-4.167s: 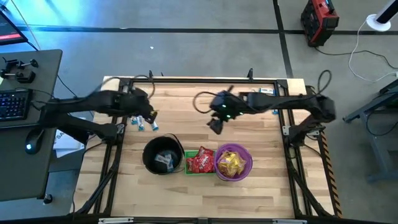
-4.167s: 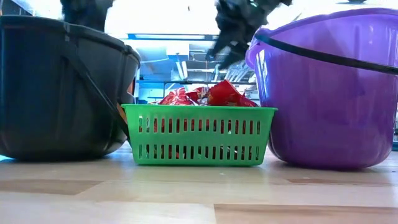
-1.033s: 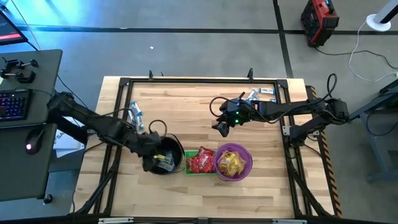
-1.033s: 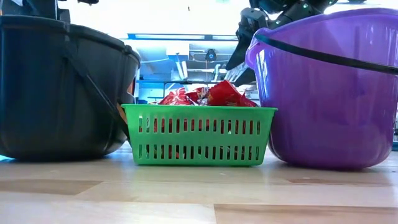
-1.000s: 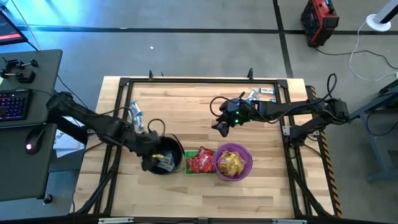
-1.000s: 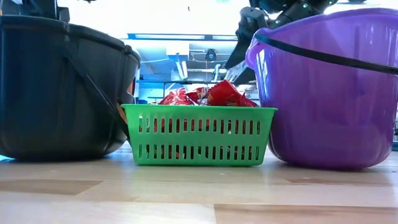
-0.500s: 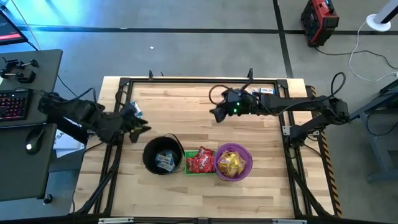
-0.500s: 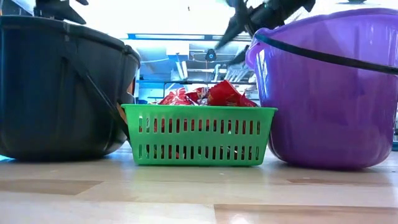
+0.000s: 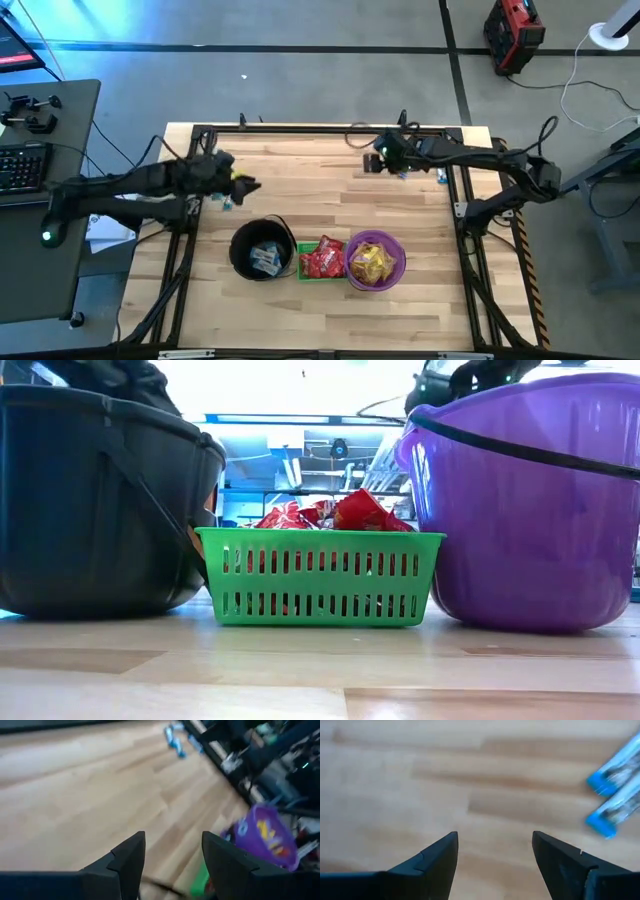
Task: Sort candy by brand, put in halloween buckets
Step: Put the white chocolate into the black bucket
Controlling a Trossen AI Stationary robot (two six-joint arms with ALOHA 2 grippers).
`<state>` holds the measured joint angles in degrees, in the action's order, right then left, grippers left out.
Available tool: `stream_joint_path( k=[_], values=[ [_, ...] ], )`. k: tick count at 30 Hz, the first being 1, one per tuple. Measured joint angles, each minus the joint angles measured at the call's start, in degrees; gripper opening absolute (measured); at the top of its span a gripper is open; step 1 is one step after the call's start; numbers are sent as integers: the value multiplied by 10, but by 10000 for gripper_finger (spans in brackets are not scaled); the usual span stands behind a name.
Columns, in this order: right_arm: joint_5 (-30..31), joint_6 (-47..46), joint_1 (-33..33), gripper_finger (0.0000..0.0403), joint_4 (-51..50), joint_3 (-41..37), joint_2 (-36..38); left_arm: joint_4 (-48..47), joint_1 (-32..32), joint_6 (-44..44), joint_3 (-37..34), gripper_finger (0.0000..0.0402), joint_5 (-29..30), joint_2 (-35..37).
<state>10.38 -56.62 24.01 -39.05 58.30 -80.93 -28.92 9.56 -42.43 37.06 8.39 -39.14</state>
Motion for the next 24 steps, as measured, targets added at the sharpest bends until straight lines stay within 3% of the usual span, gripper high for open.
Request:
stream_joint_path(
  k=[4,9,17,24],
  values=[
    [13,32,68,248,-29,0,-16,46,94,27,0,186,-71,-26],
    [-1,37,145,248,-124,0,-67,58,170,6,-1,186,-96,-65],
    [-29,79,198,248,-92,0,-137,96,206,-34,-1,186,-97,-87],
    [-42,87,197,248,-86,0,-190,110,206,-52,-1,186,-97,-87]
  ],
)
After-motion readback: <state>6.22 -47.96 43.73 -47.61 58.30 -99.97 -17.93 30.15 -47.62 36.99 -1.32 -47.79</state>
